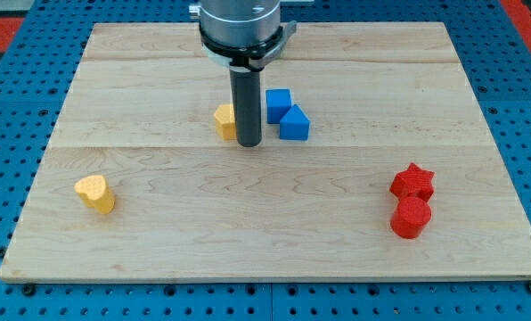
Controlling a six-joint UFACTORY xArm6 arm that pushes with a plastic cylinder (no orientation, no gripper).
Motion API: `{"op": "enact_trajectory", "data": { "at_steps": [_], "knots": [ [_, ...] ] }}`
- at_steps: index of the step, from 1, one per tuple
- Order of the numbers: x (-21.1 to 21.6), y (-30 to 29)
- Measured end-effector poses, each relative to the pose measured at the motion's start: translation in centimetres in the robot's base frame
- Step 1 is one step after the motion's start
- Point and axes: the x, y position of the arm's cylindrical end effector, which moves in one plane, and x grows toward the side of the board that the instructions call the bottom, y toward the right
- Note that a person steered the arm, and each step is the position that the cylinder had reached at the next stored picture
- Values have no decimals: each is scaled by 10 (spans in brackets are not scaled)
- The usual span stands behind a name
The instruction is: Push the yellow heart right side of the yellow hexagon
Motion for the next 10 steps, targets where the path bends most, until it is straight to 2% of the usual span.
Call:
{"op": "enact_trajectory", "data": {
  "at_steps": [1, 2, 3, 4, 5, 6, 7, 8, 10],
  "knots": [
    [56, -36],
    [95, -121],
    [101, -204],
    [102, -208],
    [129, -210],
    [126, -278],
    [105, -263],
    [82, -219],
    [33, -211]
  ]
}}
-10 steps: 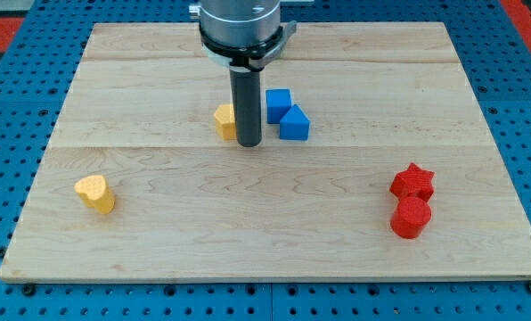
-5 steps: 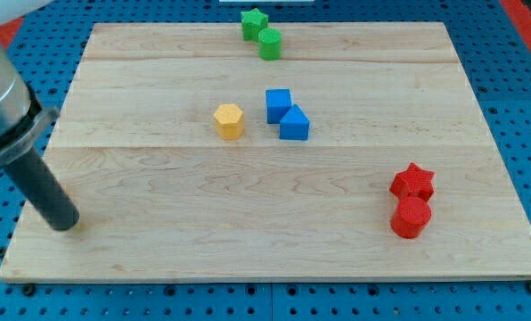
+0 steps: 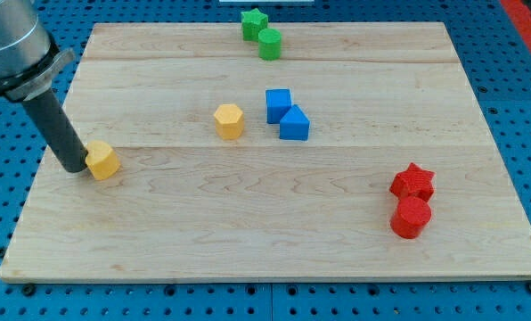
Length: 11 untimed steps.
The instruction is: Push the yellow heart right side of the yellow hexagon
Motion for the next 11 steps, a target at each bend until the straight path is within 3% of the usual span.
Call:
{"op": "enact_trajectory", "data": {
  "at_steps": [3, 5, 7, 8, 9, 11],
  "knots": [
    [-4, 148],
    [20, 162],
    [9, 244],
    [-16, 249],
    [15, 247],
    [-47, 194]
  ]
}}
